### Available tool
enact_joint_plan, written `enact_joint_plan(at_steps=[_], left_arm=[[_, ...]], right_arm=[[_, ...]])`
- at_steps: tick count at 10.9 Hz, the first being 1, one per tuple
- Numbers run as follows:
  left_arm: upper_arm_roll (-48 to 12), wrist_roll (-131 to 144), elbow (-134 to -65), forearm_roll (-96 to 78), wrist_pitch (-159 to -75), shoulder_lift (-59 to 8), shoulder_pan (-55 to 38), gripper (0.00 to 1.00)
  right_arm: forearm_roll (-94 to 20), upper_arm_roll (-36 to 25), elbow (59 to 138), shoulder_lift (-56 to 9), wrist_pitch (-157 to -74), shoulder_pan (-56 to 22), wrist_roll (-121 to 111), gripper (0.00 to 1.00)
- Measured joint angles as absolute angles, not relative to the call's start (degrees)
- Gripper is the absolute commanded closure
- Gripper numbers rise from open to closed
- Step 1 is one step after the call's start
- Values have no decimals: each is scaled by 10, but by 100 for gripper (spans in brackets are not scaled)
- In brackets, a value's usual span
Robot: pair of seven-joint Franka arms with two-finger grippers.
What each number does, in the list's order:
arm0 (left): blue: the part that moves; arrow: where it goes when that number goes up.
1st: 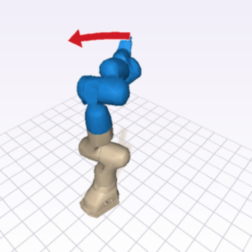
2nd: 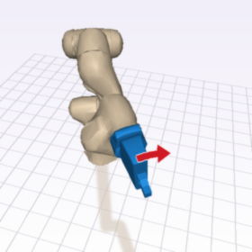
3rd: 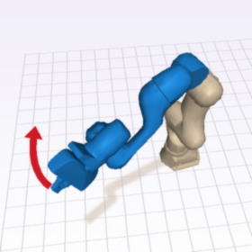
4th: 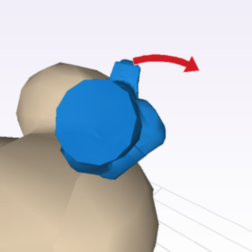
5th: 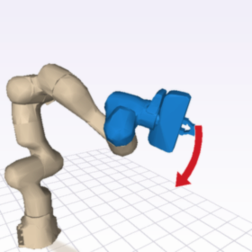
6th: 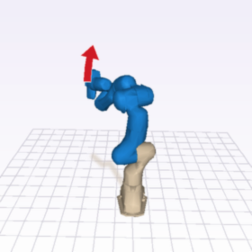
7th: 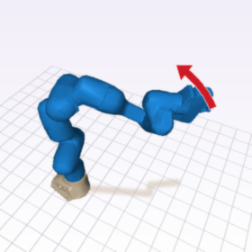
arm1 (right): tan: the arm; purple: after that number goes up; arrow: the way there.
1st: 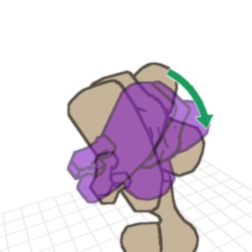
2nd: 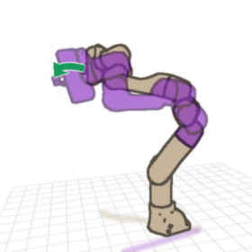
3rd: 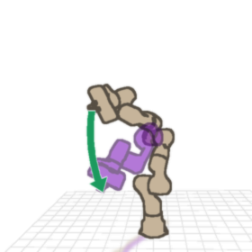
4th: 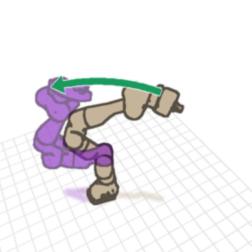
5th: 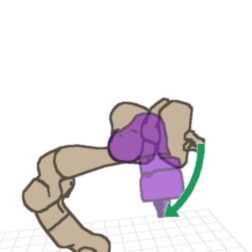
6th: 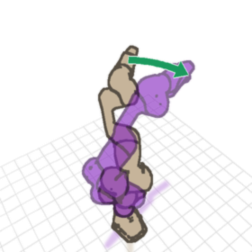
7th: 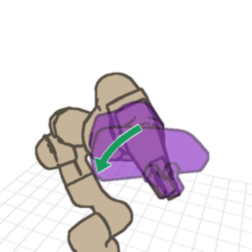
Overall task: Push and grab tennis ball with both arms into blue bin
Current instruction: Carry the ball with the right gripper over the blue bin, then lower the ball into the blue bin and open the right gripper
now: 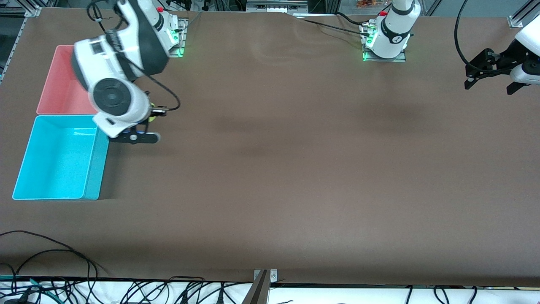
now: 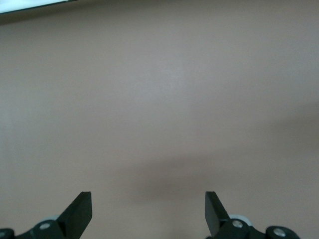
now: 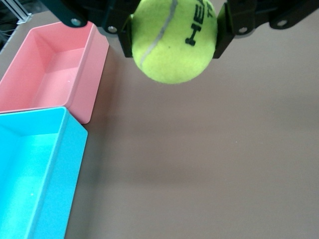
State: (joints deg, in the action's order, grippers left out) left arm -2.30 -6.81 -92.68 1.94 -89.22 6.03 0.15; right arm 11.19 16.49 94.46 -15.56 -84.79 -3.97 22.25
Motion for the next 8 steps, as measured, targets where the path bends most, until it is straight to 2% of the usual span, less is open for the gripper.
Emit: enact_joint_plan(at_steps=[3, 8], left_arm=[[-23, -68, -926, 19, -892, 60, -1, 0], [-22, -68, -925, 19, -892, 60, -1, 0]], right_arm=[[86, 162, 883, -158, -825, 51, 149, 66], [85, 159, 872, -165, -844, 224, -43, 64]])
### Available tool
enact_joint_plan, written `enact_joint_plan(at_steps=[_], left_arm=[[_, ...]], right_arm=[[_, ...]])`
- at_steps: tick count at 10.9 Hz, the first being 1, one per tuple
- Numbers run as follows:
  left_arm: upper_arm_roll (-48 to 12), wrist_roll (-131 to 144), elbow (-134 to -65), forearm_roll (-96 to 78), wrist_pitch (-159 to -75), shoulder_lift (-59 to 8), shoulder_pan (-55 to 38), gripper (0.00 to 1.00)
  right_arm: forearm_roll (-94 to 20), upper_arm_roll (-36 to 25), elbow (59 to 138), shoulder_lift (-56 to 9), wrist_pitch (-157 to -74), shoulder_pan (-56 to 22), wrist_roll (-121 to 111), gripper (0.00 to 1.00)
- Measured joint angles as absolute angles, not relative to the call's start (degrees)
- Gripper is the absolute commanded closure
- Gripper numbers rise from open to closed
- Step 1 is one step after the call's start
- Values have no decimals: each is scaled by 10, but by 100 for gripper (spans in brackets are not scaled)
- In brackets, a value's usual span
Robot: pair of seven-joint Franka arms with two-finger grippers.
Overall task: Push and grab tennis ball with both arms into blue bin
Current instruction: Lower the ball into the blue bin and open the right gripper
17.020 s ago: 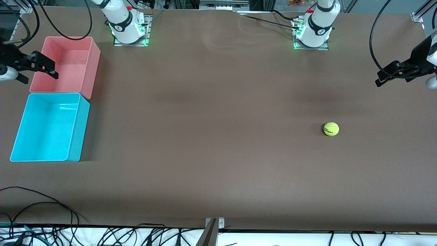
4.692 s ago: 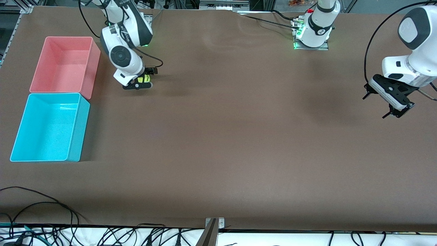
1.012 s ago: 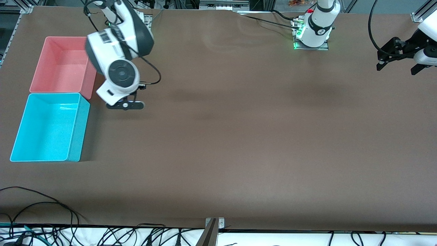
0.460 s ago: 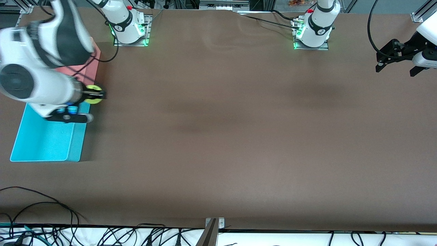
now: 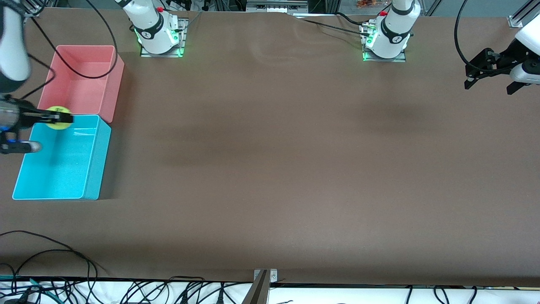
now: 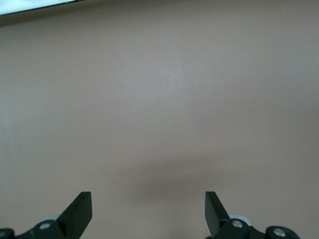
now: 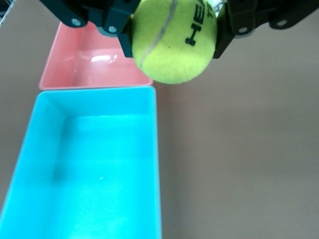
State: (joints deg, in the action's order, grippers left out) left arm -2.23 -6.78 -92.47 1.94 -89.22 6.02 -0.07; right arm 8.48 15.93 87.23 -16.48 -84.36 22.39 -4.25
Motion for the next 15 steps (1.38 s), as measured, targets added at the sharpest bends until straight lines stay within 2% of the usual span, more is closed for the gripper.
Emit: enact_joint_plan(at_steps=[3, 6, 10, 15], left_arm=[[-22, -68, -924, 19, -892, 60, 0, 0], [-22, -68, -920, 19, -892, 60, -1, 0], [-22, -68, -919, 19, -892, 60, 0, 0], [-20, -68, -919, 19, -892, 58, 1, 0]], right_arm=[[83, 159, 873, -192, -899, 293, -115, 64], [81, 159, 881, -247, -973, 327, -150, 61], [74, 162, 911, -297, -1013, 331, -160, 60], [73, 164, 1008, -302, -1090, 332, -173, 61]])
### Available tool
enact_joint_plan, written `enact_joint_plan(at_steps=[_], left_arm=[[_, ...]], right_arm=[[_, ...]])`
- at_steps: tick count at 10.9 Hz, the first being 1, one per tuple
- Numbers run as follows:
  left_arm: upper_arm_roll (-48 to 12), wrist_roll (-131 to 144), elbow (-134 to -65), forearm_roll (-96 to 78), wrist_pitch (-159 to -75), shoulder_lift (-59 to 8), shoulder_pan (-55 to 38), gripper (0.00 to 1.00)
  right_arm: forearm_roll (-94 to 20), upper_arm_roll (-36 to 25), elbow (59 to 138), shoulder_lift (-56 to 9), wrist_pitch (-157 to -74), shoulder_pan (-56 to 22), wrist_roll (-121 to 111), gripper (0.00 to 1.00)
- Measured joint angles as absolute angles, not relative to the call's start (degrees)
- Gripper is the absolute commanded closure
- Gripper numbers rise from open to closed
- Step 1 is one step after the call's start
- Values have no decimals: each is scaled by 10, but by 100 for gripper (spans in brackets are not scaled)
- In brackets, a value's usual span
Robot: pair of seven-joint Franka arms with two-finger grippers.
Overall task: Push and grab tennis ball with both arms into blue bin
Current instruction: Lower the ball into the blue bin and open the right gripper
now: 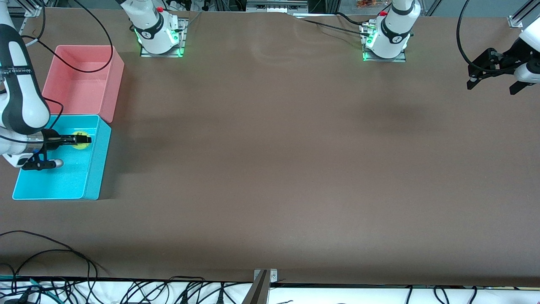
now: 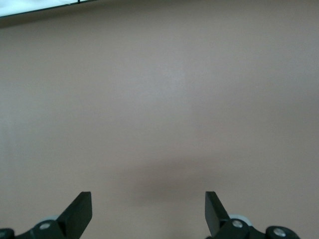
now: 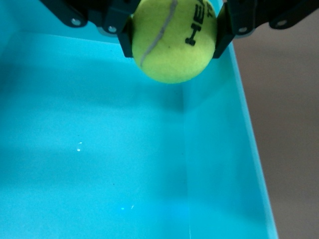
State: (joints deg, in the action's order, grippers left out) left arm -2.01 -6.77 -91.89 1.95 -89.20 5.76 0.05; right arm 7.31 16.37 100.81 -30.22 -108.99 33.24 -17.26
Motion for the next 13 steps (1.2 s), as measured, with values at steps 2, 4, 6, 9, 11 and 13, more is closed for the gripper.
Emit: enact_joint_plan(at_steps=[2, 4, 6, 9, 11, 13], left_arm=[[-17, -68, -919, 20, -892, 56, 2, 0], [-15, -68, -919, 20, -892, 56, 11, 0], [-15, -68, -919, 20, -891, 55, 15, 0], [-15, -68, -919, 20, -891, 50, 16, 0], [-15, -68, -919, 20, -891, 49, 16, 0], [-15, -68, -919, 20, -891, 49, 16, 0]], right_arm=[[73, 158, 1032, -302, -1107, 350, -211, 61], [73, 156, 1048, -302, -1120, 380, -259, 60], [73, 156, 1066, -302, -1140, 392, -276, 52], [73, 159, 1092, -303, -1165, 390, -288, 0], [73, 159, 1093, -302, -1165, 390, -321, 0], [73, 159, 1093, -302, -1165, 390, -329, 0]])
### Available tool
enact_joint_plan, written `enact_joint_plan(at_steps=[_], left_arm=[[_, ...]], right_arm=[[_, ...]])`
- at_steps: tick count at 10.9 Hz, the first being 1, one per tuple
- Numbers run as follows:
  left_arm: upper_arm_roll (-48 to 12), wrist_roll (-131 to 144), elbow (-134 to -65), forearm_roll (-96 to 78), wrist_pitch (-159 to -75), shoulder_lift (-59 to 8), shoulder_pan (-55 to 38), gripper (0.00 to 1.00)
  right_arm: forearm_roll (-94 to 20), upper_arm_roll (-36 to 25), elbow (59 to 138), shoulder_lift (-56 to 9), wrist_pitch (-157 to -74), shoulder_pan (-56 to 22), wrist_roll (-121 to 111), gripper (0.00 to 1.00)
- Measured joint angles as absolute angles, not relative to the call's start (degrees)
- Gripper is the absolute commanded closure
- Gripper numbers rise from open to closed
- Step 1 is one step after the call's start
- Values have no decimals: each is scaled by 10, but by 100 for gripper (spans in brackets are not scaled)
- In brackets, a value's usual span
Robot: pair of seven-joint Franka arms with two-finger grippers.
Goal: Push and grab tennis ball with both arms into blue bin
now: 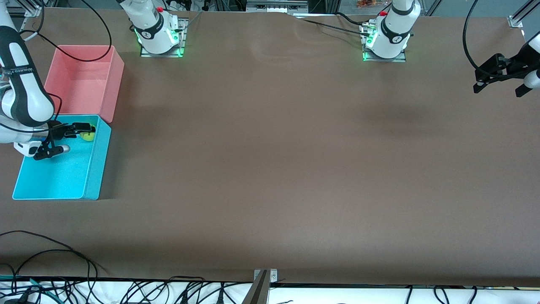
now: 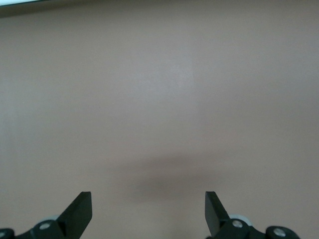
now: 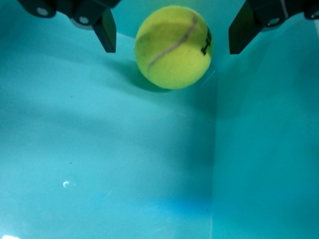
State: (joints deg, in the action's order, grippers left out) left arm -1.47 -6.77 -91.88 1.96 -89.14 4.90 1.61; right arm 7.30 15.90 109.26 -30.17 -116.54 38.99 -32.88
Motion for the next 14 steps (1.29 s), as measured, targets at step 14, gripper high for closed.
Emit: enact_joint_plan(at_steps=[14], left_arm=[[-22, -68, -918, 19, -886, 36, 12, 0]], right_arm=[[72, 171, 726, -272, -781, 335, -232, 0]])
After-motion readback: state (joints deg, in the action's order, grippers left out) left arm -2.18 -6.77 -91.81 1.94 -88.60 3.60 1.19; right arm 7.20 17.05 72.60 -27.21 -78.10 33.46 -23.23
